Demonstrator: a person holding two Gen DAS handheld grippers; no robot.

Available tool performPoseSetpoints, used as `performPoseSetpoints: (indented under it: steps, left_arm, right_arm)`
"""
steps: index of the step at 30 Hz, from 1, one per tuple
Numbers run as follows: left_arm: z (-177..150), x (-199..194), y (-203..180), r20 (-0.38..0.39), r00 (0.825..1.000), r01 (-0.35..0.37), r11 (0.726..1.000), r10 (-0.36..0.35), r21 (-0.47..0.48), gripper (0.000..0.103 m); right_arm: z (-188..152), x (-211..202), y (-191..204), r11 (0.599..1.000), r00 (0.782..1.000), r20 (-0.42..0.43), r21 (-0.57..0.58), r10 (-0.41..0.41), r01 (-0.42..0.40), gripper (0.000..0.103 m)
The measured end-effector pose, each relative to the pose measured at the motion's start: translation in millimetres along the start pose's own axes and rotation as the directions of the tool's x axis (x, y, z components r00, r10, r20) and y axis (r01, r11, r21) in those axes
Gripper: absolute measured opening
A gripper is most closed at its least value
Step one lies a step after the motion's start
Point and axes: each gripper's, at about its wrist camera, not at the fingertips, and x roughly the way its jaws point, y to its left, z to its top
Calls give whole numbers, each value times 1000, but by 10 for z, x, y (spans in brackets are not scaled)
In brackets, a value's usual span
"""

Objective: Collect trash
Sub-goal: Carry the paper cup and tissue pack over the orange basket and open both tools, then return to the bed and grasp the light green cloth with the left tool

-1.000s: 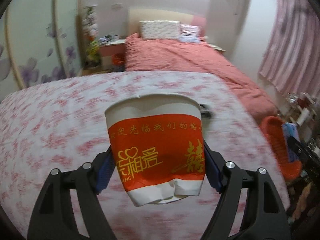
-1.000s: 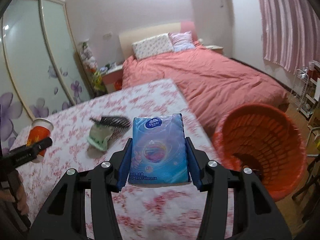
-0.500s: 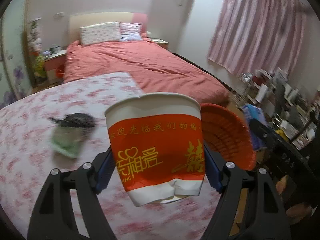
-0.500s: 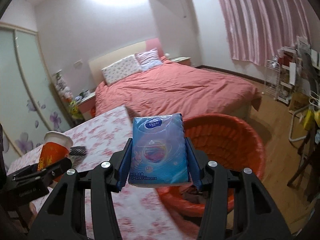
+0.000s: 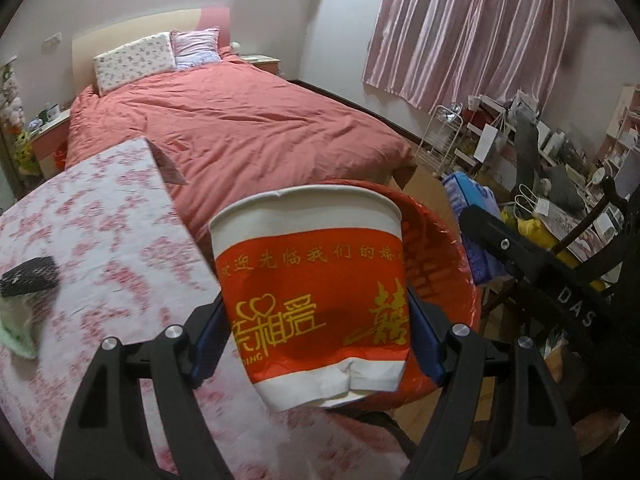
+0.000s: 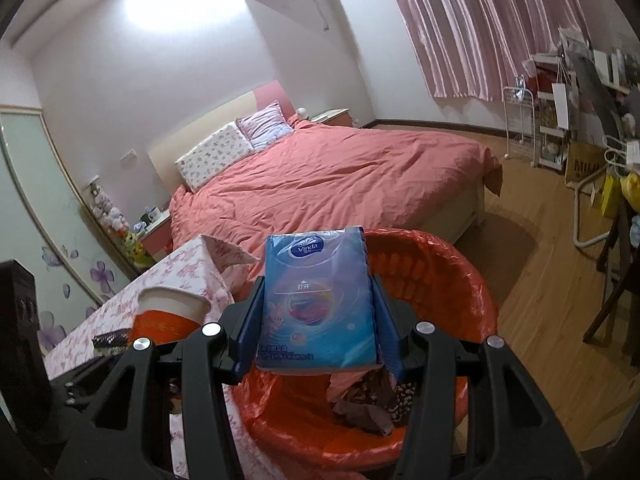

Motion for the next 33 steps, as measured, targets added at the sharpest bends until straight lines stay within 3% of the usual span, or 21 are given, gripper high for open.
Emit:
performPoseSetpoints:
  steps: [4,7,11,15,19,25,29,33]
  left_arm:
    - [45,222,-19,-27,1000,-5,1000,5,7,77]
    - [8,299,15,-49,999,-12,1000,11,-8,85]
    - [-48,330,123,-67,997,-42,999,41,-18,86]
    - [-113,233,279,-61,994,-90,995,88,-31,88]
    - [-219,29,509,-30,983,-180,983,179,-42,93]
    - [-423,-372,931,16,947,-317,945,319,-78,99]
    - [-572,-611,1293,24,906,-418,902,422,-106,99]
    - [-701,-805,1805,-15,871,-483,852,490,-201,99]
  right_arm:
    - [29,120,-115,999,999,-25,39,28,-27,54]
    - [5,193,-193,998,999,-43,57,22,-20,64]
    - [-38,217,-224,998,998,-64,64,5,0,64]
    - [-72,183,-155,999,997,-70,35,-34,36,66]
    - [-126,114,-30,997,995,-52,-11,-80,79,77]
    - [-219,101,201,996,994,-83,-67,-68,63,80]
    - [-315,108,382,994,993,-113,-100,-44,32,80]
    - [-424,115,603,988,990,-139,-154,-22,1,80]
